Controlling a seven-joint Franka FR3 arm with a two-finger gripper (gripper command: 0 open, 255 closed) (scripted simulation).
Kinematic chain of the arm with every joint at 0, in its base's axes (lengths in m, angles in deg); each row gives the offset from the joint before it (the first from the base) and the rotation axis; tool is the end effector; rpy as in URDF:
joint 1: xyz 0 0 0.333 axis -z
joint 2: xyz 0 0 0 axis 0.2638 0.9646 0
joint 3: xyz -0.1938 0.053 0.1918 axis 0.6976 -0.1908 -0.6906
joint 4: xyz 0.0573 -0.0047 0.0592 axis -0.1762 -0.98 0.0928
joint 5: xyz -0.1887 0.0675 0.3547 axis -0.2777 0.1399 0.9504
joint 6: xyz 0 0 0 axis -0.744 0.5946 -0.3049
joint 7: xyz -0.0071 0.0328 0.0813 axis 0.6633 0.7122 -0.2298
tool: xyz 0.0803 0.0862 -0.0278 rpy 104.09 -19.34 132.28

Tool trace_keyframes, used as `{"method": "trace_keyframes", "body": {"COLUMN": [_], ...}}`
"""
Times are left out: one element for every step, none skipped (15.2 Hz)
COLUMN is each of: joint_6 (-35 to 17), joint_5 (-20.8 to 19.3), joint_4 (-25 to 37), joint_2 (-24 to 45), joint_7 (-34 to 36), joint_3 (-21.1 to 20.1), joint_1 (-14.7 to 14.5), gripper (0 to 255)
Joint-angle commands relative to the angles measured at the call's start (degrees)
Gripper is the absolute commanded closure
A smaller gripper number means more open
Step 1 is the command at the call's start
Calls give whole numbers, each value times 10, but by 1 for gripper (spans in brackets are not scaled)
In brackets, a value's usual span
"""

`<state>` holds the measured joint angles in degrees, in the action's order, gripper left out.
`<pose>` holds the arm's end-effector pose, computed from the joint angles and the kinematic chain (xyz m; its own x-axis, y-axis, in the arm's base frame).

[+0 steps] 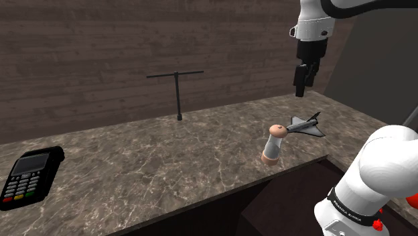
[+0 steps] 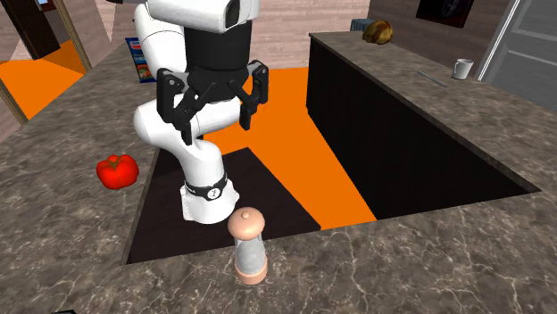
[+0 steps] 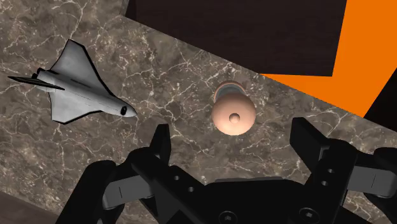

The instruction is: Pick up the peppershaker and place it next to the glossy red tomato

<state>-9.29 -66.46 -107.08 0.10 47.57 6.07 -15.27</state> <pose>0.3254 -0.0036 0.5387 0.9866 0.0740 -0.1451 0.0884 -0.9915 0.0954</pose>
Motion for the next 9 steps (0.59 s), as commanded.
{"method": "trace_keyframes", "body": {"joint_6": [0, -23, -47, -71, -95, -119, -144, -170, -196], "joint_5": [0, 1, 2, 3, 4, 5, 6, 7, 8], "joint_4": [0, -27, -54, -80, -106, -131, -155, -178, -201], "joint_2": [0, -13, -24, -35, -45, -53, -60, -67, -71], "joint_7": [0, 9, 18, 28, 37, 47, 56, 66, 76], "joint_3": [0, -5, -10, -15, -20, -25, -31, -37, -43], "joint_1": [0, 0, -1, -1, -2, -2, -3, -4, -4], "gripper": [0, 0, 0, 0, 0, 0, 0, 0, 0]}}
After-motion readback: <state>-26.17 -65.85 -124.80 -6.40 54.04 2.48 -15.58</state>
